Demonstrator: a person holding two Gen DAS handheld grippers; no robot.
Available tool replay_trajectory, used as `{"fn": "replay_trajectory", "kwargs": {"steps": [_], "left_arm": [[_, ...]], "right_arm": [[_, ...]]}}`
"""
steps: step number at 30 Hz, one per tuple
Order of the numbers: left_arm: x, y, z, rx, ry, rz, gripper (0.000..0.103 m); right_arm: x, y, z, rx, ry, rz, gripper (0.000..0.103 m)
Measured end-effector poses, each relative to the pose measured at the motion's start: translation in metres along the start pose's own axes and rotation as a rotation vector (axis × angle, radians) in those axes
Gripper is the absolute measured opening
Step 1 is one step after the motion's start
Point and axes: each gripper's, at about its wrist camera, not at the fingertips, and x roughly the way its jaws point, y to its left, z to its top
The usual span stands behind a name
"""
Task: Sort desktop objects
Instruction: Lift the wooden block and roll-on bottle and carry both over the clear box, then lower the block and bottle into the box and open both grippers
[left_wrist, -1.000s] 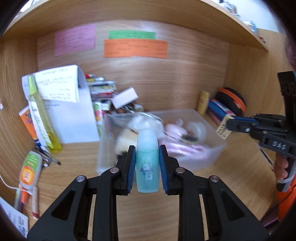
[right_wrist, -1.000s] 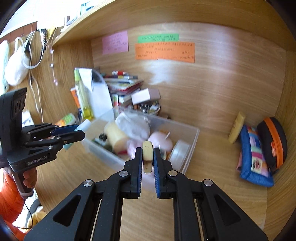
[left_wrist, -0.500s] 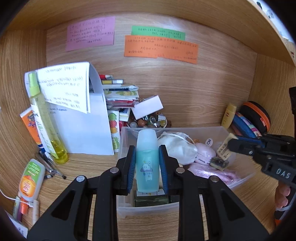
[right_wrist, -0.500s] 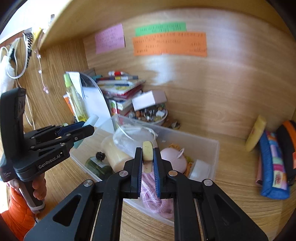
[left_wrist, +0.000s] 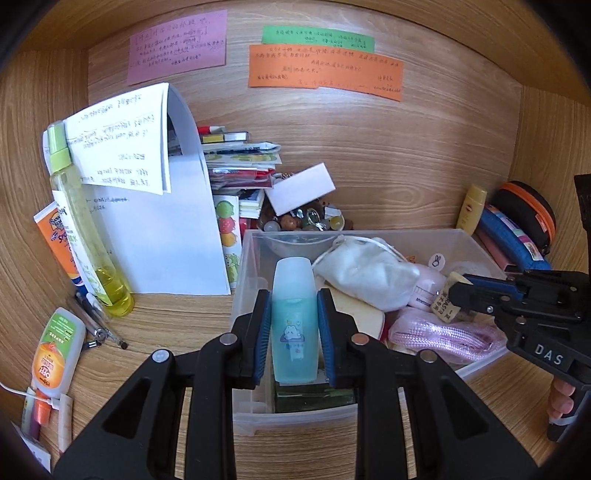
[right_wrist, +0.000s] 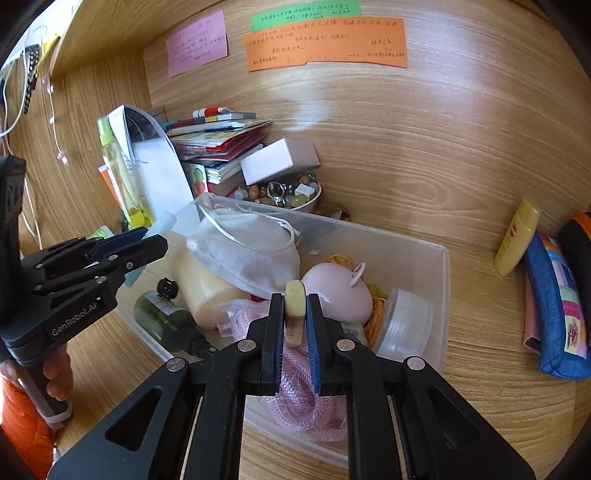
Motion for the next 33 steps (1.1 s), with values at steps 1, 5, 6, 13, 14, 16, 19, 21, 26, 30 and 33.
{"fn": "replay_trajectory", "kwargs": {"steps": [1, 5, 6, 13, 14, 16, 19, 21, 26, 30, 33], "left_arm": [[0.0, -0.001, -0.001, 0.001, 0.001, -0.004, 0.024], [0.002, -0.007, -0.003, 0.029, 0.0, -0.002, 0.024], [0.002, -0.008, -0.003, 0.034, -0.003, 0.001, 0.024], [0.005, -0.01, -0.006, 0.042, 0.012, -0.006, 0.03], [0.005, -0.009, -0.006, 0.041, 0.011, -0.006, 0.032], [0.004, -0.009, -0.006, 0.039, 0.004, -0.007, 0.04], [-0.001, -0.008, -0.005, 0.032, -0.02, -0.009, 0.051], [-0.004, -0.007, -0.004, 0.028, -0.038, -0.013, 0.057], [-0.01, -0.004, -0.002, 0.016, -0.061, -0.02, 0.061], [-0.012, -0.001, -0.001, 0.003, -0.07, -0.023, 0.072], [-0.015, 0.001, -0.001, -0.009, -0.085, -0.013, 0.093]], "right_arm": [[0.0, 0.001, 0.0, -0.004, -0.002, -0.001, 0.01], [-0.001, 0.003, -0.001, -0.022, -0.013, -0.022, 0.01], [-0.001, 0.005, -0.001, -0.028, -0.014, -0.029, 0.011], [0.001, 0.009, -0.002, -0.062, -0.014, -0.059, 0.011], [0.001, 0.009, -0.002, -0.065, -0.012, -0.061, 0.011], [0.002, 0.011, -0.002, -0.077, -0.011, -0.069, 0.011], [0.001, 0.014, -0.003, -0.095, -0.019, -0.079, 0.02], [-0.002, 0.017, -0.004, -0.109, -0.036, -0.097, 0.032], [-0.01, 0.021, -0.004, -0.135, -0.085, -0.129, 0.05], [-0.014, 0.021, -0.003, -0.138, -0.119, -0.169, 0.068], [-0.017, 0.021, -0.002, -0.14, -0.136, -0.192, 0.081]]}}
